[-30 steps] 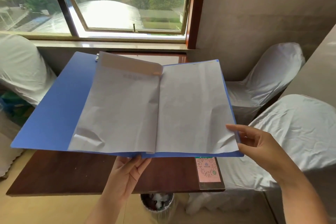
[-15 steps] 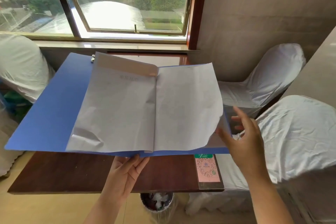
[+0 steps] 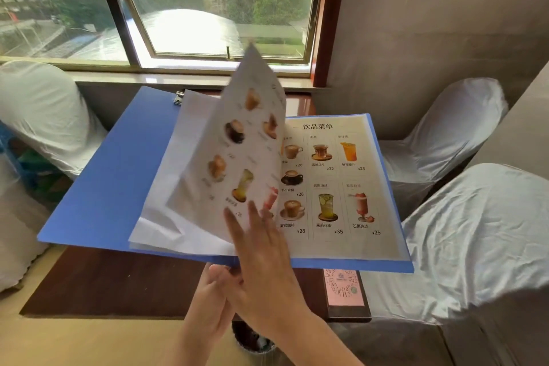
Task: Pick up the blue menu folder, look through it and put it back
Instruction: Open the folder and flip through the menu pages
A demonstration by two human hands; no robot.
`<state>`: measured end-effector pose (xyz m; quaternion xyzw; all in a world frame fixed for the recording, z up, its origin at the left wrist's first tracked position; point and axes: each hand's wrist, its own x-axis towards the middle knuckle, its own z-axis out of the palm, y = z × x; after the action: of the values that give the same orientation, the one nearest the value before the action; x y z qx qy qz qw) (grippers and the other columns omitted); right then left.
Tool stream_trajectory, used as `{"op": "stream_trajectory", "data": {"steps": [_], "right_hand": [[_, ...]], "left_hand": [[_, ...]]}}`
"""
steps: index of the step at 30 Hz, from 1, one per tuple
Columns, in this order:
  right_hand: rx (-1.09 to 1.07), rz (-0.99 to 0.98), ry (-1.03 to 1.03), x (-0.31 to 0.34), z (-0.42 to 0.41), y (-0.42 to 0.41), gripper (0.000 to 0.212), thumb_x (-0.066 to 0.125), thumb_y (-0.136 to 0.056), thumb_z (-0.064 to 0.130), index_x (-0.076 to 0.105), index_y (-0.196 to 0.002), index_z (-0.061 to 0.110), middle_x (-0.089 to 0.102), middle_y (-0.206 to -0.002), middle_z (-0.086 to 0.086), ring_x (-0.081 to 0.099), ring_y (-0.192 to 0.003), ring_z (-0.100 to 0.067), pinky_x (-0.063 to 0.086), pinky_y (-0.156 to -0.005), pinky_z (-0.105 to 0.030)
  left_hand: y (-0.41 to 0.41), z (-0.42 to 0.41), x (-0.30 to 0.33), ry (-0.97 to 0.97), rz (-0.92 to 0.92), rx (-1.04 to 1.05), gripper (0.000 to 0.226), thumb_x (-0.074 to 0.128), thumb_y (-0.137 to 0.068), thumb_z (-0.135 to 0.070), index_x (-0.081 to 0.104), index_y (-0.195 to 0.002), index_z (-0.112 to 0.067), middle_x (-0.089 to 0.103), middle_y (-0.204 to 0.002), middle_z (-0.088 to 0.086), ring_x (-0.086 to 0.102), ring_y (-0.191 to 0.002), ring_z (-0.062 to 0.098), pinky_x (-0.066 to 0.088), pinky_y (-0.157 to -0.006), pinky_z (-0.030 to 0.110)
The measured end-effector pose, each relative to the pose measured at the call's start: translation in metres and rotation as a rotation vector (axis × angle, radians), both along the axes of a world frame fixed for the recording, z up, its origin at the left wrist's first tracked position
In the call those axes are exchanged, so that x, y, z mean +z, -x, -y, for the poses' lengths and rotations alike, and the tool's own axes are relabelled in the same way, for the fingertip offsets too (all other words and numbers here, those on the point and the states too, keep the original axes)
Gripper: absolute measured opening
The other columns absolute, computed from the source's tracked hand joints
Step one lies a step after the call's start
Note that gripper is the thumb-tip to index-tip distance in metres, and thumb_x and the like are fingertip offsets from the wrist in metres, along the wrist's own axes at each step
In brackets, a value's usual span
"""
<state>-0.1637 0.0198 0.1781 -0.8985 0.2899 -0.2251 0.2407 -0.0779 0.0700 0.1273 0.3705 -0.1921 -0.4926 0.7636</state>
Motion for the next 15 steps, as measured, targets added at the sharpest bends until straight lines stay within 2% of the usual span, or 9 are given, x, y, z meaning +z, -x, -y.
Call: {"op": "stream_trajectory", "data": {"steps": [1, 2, 5, 7, 11, 13, 15], "right_hand": [[0.02, -0.041, 0.022, -0.001, -0.001, -0.002, 0.067, 0.026, -0.087, 0.061, -0.018, -0.138, 0.052, -0.018, -0.157, 0.006, -0.03, -0.139, -0.015, -0.013, -0.113, -0.043], [0.042, -0.075, 0.046, -0.001, -0.003, -0.003, 0.064, 0.022, -0.088, 0.061, -0.014, -0.14, 0.05, -0.012, -0.159, 0.004, -0.029, -0.14, -0.015, -0.016, -0.113, -0.045], [0.081, -0.181, 0.135, -0.002, -0.005, -0.005, 0.062, 0.016, -0.089, 0.06, 0.014, -0.146, 0.035, 0.015, -0.158, -0.004, -0.005, -0.145, -0.018, -0.021, -0.109, -0.052], [0.07, -0.225, 0.228, -0.003, -0.006, -0.005, 0.062, 0.017, -0.09, 0.058, 0.033, -0.141, 0.027, 0.032, -0.153, -0.007, 0.015, -0.144, -0.021, -0.014, -0.107, -0.056], [0.121, -0.217, 0.134, 0.002, -0.001, -0.001, 0.063, 0.016, -0.089, 0.058, 0.035, -0.14, 0.026, 0.034, -0.151, -0.001, 0.016, -0.142, -0.013, -0.014, -0.113, -0.05], [0.176, -0.123, 0.056, 0.009, 0.005, 0.005, 0.057, 0.02, -0.091, 0.055, 0.036, -0.139, 0.028, 0.042, -0.146, 0.006, 0.026, -0.138, -0.007, 0.0, -0.118, -0.047], [0.166, 0.028, -0.03, 0.02, 0.016, 0.014, 0.048, 0.03, -0.093, 0.047, 0.04, -0.136, 0.028, 0.05, -0.14, 0.009, 0.037, -0.13, -0.001, 0.022, -0.115, -0.039]], "left_hand": [[0.001, -0.001, 0.002, -0.017, 0.019, -0.004, 0.045, 0.072, -0.076, -0.032, 0.063, -0.116, -0.013, 0.073, -0.107, 0.012, 0.069, -0.095, 0.025, 0.06, -0.073, 0.033], [0.001, -0.003, 0.002, -0.026, 0.031, -0.007, 0.054, 0.07, -0.074, -0.033, 0.057, -0.123, -0.014, 0.07, -0.115, 0.011, 0.067, -0.102, 0.024, 0.059, -0.075, 0.033], [-0.002, -0.005, -0.001, -0.048, -0.005, 0.013, 0.042, 0.06, -0.076, -0.023, 0.052, -0.117, -0.021, 0.074, -0.106, 0.0, 0.069, -0.097, 0.015, 0.058, -0.067, 0.025], [-0.003, -0.005, -0.005, -0.064, -0.02, 0.022, 0.036, 0.046, -0.078, -0.019, 0.051, -0.114, -0.022, 0.076, -0.097, -0.004, 0.071, -0.09, 0.014, 0.057, -0.063, 0.023], [-0.006, -0.002, -0.012, -0.073, -0.02, 0.025, 0.036, 0.048, -0.077, -0.012, 0.051, -0.112, -0.014, 0.077, -0.093, 0.003, 0.072, -0.087, 0.017, 0.058, -0.061, 0.025], [-0.009, 0.001, -0.015, -0.065, -0.055, 0.008, 0.03, 0.045, -0.082, 0.001, 0.057, -0.109, -0.007, 0.076, -0.089, 0.013, 0.072, -0.082, 0.022, 0.059, -0.061, 0.028], [-0.013, 0.006, -0.017, -0.029, -0.118, -0.011, 0.036, 0.038, -0.085, 0.013, 0.067, -0.097, -0.004, 0.075, -0.079, 0.017, 0.073, -0.074, 0.024, 0.06, -0.061, 0.03]]}}
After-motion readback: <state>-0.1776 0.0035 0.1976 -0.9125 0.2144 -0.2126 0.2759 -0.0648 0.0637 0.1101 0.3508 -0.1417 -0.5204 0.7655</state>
